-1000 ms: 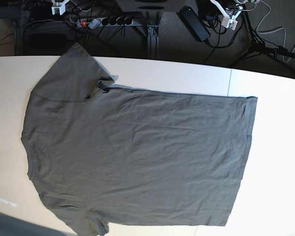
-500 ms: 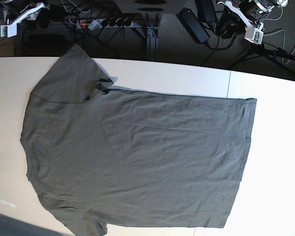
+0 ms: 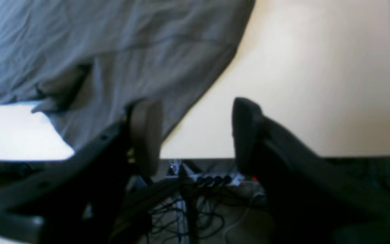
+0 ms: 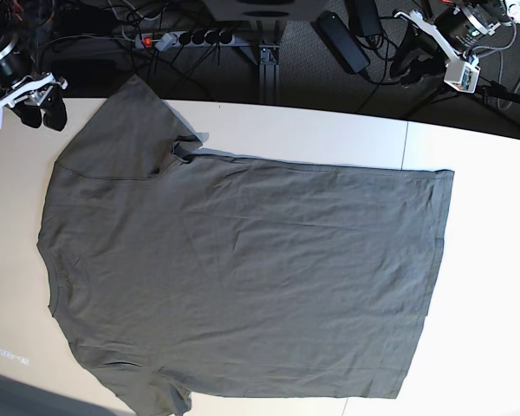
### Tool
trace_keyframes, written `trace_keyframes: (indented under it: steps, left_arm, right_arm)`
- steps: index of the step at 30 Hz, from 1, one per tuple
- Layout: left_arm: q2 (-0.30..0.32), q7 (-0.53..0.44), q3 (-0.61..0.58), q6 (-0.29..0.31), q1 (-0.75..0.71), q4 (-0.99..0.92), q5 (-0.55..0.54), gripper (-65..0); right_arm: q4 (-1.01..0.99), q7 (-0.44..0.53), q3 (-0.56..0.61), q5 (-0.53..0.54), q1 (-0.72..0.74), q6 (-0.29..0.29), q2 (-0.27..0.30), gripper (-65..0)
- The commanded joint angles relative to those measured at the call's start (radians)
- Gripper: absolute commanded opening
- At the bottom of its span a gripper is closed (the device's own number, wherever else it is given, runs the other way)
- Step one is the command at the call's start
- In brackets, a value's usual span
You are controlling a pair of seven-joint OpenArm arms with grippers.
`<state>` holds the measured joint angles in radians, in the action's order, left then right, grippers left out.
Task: Fold the T-shirt properly
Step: 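Grasp the T-shirt's shoulder corners with the right and left grippers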
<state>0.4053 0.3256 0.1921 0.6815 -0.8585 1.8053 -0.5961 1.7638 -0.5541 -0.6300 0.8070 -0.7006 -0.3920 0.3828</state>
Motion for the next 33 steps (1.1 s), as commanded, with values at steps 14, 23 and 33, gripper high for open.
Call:
trace_keyframes:
  steps: [14, 23, 33]
  left_arm:
    - [0.011, 0.023, 0.006, 0.017, -0.012, 0.015, -0.014, -45.4]
    - [0.014, 0.023, 0.078, 0.017, -0.011, 0.025, -0.084, -45.3]
    - [0.13, 0.024, 0.224, 0.017, 0.003, 0.107, -0.174, -38.1]
  right_arm:
    - [-0.232, -0.039, 0.208, 0.031, 0.19, -0.008, -0.022, -31.8]
    - [-0.232, -0.043, 0.295, 0.004, 0.186, -0.008, -0.136, -31.8]
    - [-0.232, 0.025, 0.298, -0.049, 0.196, -0.007, -0.179, -48.4]
